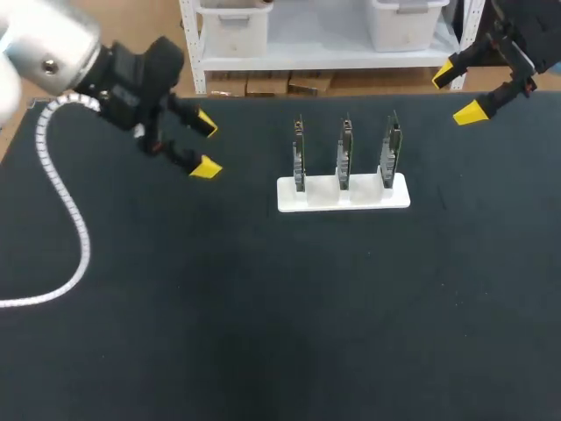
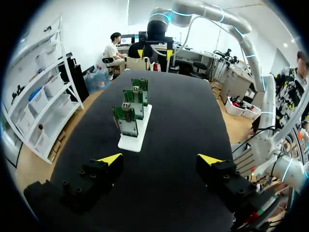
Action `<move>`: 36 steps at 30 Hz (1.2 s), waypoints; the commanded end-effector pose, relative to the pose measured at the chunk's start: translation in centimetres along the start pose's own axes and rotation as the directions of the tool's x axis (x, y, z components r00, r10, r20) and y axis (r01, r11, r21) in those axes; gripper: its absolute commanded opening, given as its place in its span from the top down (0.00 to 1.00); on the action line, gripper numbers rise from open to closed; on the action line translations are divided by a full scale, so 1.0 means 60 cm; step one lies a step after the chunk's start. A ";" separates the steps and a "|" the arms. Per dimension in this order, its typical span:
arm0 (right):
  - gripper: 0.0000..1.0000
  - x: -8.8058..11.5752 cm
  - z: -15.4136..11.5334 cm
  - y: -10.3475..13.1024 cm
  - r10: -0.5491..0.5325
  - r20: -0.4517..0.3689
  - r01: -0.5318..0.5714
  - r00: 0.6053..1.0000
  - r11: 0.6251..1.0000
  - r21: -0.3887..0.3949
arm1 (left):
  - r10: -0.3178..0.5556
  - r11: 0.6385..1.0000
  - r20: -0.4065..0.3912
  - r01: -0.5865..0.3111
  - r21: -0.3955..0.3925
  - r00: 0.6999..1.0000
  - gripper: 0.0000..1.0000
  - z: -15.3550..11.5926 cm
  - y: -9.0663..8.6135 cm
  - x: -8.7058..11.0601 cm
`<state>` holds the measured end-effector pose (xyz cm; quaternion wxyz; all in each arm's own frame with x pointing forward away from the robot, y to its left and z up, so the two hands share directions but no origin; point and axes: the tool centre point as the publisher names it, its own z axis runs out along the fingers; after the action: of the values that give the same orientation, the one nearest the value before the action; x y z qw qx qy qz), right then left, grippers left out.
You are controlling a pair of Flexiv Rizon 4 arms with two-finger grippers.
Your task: Pick up the optical module with the left hand, and insert it into the network port with the right hand.
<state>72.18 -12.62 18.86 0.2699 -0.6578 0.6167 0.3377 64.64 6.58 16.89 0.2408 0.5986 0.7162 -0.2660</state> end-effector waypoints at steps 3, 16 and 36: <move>0.00 0.000 0.000 0.003 0.000 -0.001 0.000 1.000 1.000 0.004 | -0.037 0.999 -0.038 0.035 -0.037 0.999 0.00 -0.004 0.021 0.061; 0.00 0.000 0.000 0.003 0.000 -0.001 0.000 1.000 1.000 0.004 | -0.063 0.995 0.053 0.066 -0.068 0.997 0.00 0.008 0.037 0.083; 0.00 0.000 0.000 0.003 0.000 -0.001 0.000 1.000 1.000 0.004 | 0.027 0.999 -0.298 -0.019 0.029 0.954 0.00 -0.018 0.177 0.103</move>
<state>72.17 -12.62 18.87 0.2700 -0.6578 0.6167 0.3377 70.25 14.22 13.01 0.2052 0.6213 0.7340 -0.1819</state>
